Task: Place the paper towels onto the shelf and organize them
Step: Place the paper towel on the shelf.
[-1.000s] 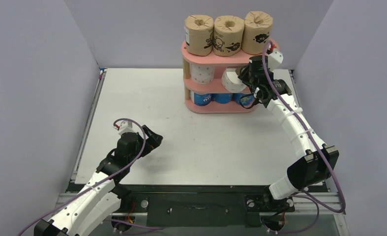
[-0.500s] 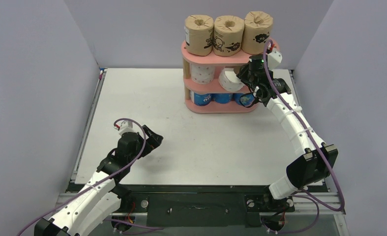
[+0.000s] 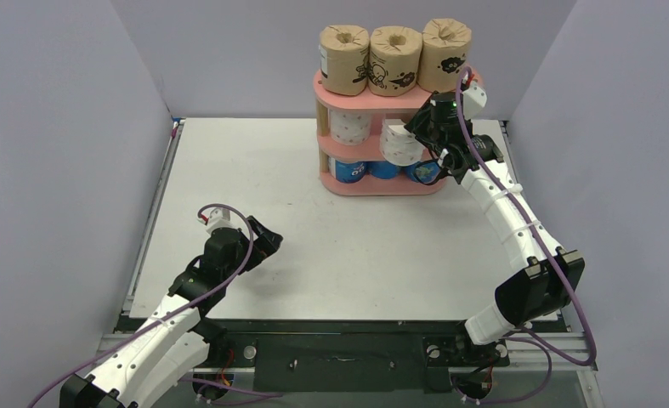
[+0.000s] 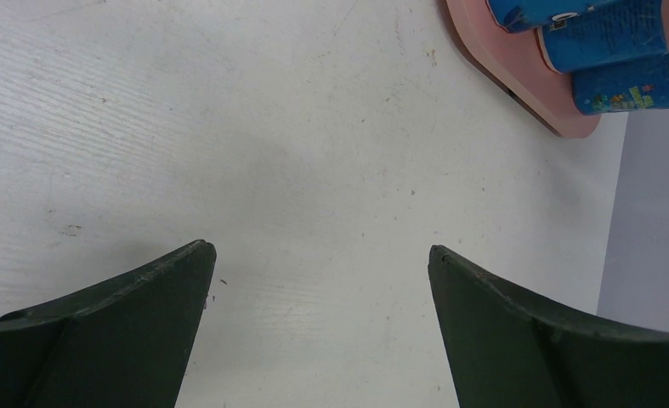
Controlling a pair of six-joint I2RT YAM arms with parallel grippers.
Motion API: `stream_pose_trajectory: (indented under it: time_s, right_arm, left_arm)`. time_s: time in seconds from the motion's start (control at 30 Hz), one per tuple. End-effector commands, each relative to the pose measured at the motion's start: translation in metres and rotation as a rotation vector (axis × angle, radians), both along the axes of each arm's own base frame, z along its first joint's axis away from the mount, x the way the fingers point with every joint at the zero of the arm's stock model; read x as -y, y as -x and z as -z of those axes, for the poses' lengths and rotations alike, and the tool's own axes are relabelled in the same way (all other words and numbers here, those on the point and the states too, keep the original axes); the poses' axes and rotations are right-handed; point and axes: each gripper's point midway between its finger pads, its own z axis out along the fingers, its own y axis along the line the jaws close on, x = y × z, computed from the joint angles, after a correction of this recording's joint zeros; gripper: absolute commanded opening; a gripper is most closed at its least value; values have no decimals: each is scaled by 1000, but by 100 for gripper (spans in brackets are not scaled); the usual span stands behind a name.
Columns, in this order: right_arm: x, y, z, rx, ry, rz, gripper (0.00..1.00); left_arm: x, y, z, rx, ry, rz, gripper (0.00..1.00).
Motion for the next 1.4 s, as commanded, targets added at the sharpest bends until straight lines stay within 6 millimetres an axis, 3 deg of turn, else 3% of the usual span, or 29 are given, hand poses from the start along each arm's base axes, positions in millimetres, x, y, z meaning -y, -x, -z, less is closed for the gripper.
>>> stream_pose_trajectory:
  time_s: [0.0, 0.27, 0.57, 0.87, 1.37]
  right_arm:
    - [-2, -14, -40, 125, -58, 12, 52]
    - [0, -5, -38, 125, -47, -1, 57]
    - [-2, 7, -21, 168, -104, -24, 56]
    - [-13, 5, -21, 251, -187, -66, 57]
    - [-14, -6, -31, 274, -221, -52, 60]
  left_arm:
    - [6, -11, -25, 72, 40, 4, 96]
    - [7, -10, -23, 66, 45, 10, 96]
    - [9, -9, -22, 63, 54, 19, 96]
    - [10, -8, -21, 60, 65, 20, 96]
    - [12, -10, -21, 60, 67, 23, 96]
